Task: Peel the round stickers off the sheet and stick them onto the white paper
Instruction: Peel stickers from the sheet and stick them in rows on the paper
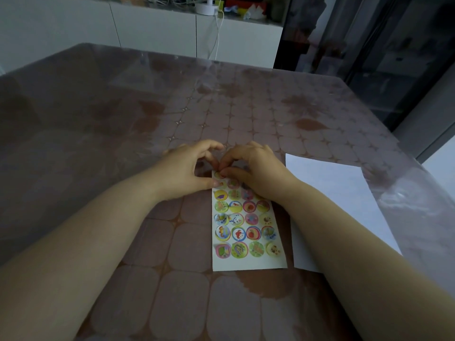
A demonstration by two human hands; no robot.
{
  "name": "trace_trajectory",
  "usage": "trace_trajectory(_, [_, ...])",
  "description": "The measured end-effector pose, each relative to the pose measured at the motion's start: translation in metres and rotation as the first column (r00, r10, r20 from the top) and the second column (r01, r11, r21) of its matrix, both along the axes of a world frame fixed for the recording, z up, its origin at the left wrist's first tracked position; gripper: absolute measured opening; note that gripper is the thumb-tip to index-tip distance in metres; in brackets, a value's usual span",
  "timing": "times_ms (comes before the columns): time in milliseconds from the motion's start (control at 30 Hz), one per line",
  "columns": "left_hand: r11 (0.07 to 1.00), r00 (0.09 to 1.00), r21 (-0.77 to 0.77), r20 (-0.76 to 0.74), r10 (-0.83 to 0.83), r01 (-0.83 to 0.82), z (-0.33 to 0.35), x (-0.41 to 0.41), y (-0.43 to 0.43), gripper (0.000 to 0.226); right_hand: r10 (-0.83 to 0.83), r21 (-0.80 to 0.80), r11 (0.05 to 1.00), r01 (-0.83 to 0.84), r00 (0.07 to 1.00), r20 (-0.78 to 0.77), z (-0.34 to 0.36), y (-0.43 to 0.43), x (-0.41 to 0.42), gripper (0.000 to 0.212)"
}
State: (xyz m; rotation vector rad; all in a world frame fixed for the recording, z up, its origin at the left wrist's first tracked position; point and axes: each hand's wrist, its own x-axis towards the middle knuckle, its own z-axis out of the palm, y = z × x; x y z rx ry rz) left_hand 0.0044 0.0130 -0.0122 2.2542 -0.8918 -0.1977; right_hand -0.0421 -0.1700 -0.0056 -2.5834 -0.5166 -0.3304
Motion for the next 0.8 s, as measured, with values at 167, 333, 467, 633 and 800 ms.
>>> trace_trajectory(167, [0.999,0.999,0.021,0.037,0.038,-0.038,-0.001,-0.001,0.000,0.073,-0.025,0.001,1.000,0.025,0.999,0.040,-0.001,0.001,-0.001,0.010])
trace_trajectory(333, [0.999,0.999,0.015,0.018,0.041,-0.041,-0.002,0.000,0.000,0.076,-0.034,-0.056,0.998,0.040,0.995,0.098,0.000,0.002,-0.001,0.012])
trace_trajectory(467, [0.997,0.997,0.020,0.024,0.071,-0.071,0.000,-0.004,-0.001,0.084,0.022,-0.188,0.982,0.023,0.973,0.229,-0.001,0.004,-0.001,0.014])
trace_trajectory(633, [0.986,0.983,0.057,0.106,0.150,-0.157,0.008,-0.014,-0.004,0.082,-0.038,-0.102,0.993,0.056,0.984,0.172,-0.003,0.005,-0.001,0.015])
trace_trajectory(800, [0.980,0.971,0.120,0.199,0.133,-0.159,0.010,-0.015,-0.005,0.075,-0.298,0.324,0.893,0.313,0.950,-0.098,0.044,-0.016,-0.006,0.010])
